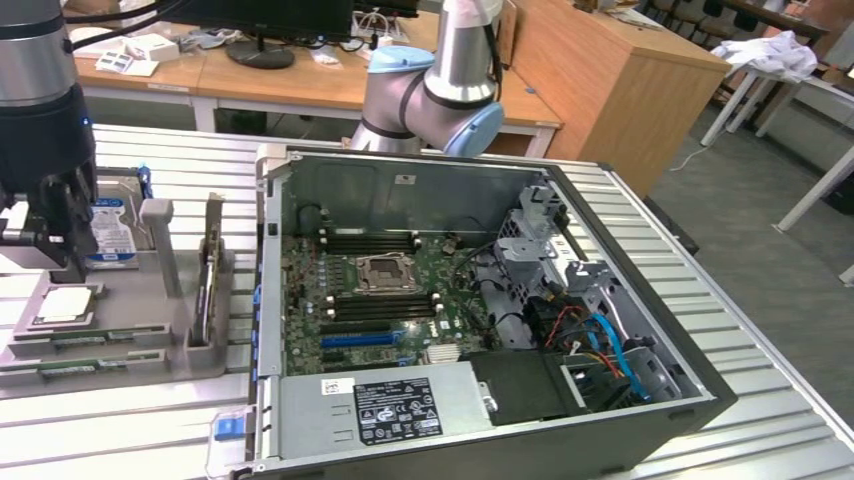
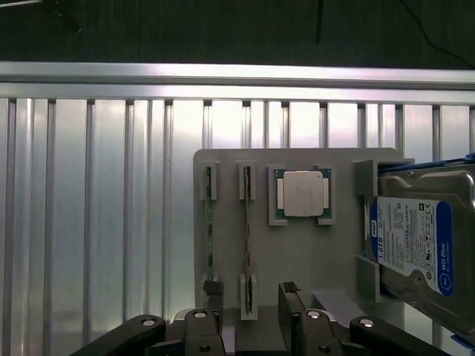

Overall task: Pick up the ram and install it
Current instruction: 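Pick up the ram and move it above insertion slot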

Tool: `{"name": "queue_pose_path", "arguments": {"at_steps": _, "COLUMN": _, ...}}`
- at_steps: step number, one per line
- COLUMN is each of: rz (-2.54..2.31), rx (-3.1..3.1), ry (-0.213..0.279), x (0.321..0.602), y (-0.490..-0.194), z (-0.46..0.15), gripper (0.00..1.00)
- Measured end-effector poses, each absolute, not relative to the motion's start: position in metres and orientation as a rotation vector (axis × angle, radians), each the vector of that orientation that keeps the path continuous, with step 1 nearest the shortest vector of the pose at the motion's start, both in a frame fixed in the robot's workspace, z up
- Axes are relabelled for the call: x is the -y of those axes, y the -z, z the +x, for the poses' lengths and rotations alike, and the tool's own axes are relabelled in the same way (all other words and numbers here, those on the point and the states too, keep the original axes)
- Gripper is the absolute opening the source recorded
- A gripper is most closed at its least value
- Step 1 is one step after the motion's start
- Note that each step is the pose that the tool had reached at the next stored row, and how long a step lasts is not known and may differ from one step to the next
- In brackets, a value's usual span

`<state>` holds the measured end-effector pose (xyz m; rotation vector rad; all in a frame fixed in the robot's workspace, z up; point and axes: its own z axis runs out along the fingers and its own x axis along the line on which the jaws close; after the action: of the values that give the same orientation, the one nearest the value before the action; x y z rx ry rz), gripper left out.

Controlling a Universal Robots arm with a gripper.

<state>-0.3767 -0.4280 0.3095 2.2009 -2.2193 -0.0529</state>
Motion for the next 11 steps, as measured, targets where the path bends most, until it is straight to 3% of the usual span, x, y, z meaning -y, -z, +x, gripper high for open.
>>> {"name": "queue_pose_path", "arguments": {"at_steps": 11, "rz": 2.201, "rx": 2.219, "ry": 0.053, "x": 0.4389, "y": -0.3095, "z": -0.3767, "gripper": 0.43}}
